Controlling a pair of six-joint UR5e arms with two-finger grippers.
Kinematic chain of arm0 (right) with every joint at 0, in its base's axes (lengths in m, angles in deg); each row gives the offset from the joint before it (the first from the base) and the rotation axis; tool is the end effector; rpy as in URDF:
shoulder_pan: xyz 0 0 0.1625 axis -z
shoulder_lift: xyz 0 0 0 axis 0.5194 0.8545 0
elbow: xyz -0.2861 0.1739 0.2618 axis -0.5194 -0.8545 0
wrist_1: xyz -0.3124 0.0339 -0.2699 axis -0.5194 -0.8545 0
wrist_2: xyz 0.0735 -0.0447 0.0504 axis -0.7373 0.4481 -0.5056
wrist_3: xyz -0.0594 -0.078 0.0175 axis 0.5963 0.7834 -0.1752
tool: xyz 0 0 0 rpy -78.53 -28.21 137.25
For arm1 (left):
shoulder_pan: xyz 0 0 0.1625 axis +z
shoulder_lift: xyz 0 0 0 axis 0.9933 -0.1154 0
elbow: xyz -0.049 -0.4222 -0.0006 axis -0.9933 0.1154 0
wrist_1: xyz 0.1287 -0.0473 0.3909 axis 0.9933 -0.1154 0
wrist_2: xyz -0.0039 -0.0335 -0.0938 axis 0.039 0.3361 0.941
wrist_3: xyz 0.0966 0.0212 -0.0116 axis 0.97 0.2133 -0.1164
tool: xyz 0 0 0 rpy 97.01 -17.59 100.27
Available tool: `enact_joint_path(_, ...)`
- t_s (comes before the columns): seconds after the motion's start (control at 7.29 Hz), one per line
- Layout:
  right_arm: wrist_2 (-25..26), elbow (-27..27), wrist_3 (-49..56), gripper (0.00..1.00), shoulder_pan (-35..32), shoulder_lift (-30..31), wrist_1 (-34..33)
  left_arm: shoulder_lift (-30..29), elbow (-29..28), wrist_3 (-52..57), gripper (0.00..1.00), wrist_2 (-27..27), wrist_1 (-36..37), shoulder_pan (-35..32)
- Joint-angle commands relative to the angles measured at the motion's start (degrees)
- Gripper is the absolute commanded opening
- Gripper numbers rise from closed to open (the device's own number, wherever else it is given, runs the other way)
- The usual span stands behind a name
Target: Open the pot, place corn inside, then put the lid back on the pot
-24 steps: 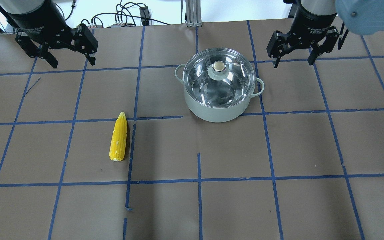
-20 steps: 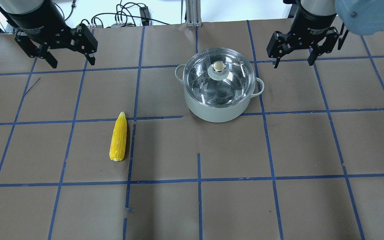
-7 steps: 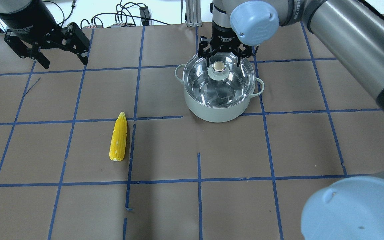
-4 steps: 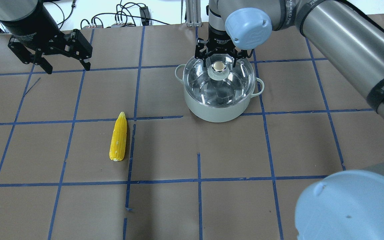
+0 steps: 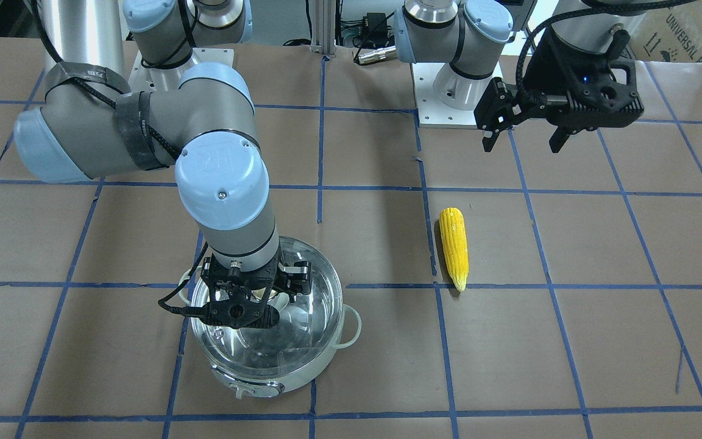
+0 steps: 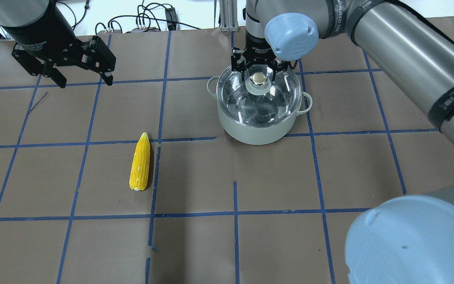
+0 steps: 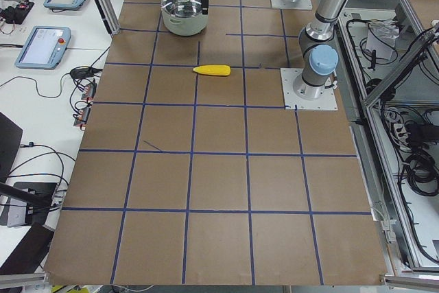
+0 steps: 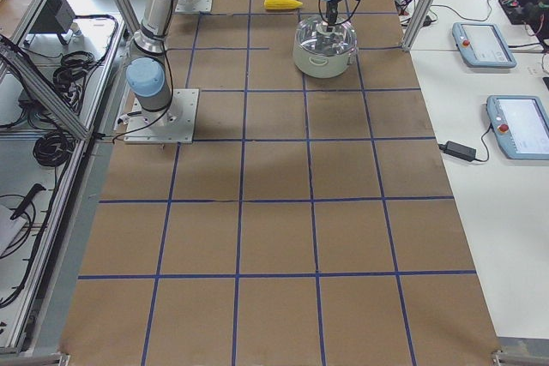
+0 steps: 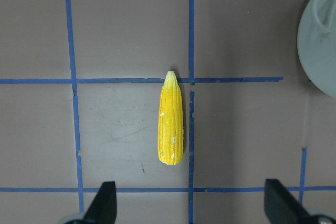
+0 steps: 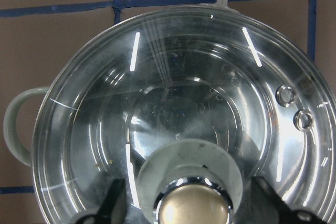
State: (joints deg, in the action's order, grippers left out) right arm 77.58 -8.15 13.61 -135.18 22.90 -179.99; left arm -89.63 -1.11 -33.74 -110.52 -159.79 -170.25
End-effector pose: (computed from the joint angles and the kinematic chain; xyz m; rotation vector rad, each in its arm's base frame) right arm 0.2963 -0.6379 0.3511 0.0794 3.1255 -0.0126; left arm -0.1058 -0.4961 0.5335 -0.0136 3.1326 -0.0516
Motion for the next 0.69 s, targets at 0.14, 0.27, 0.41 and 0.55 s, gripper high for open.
enact_joint_path(0.14,0.17,-0.13,0.1,0.41,0.0,0.07,0.35,-2.66,-0.94,-0.09,1.0,-0.22,1.81,-0.4)
enact_joint_path(0.27,0.44,-0.4,0.1,0.35,0.0,0.24,0.79,-1.52,-0.34,-0.08,1.0,-0.31,1.11,-0.4)
enact_joint_path(0.41,0.7,-0.66,0.18,0.32,0.0,0.59,2.1,-2.38,-0.08,0.0,1.0,-0.22,1.28,0.21)
enact_joint_path(0.55,0.79,-1.01,0.27,0.3,0.09,1.2,3.15,-2.82,0.97,0.26,1.0,0.04,1.19,0.3)
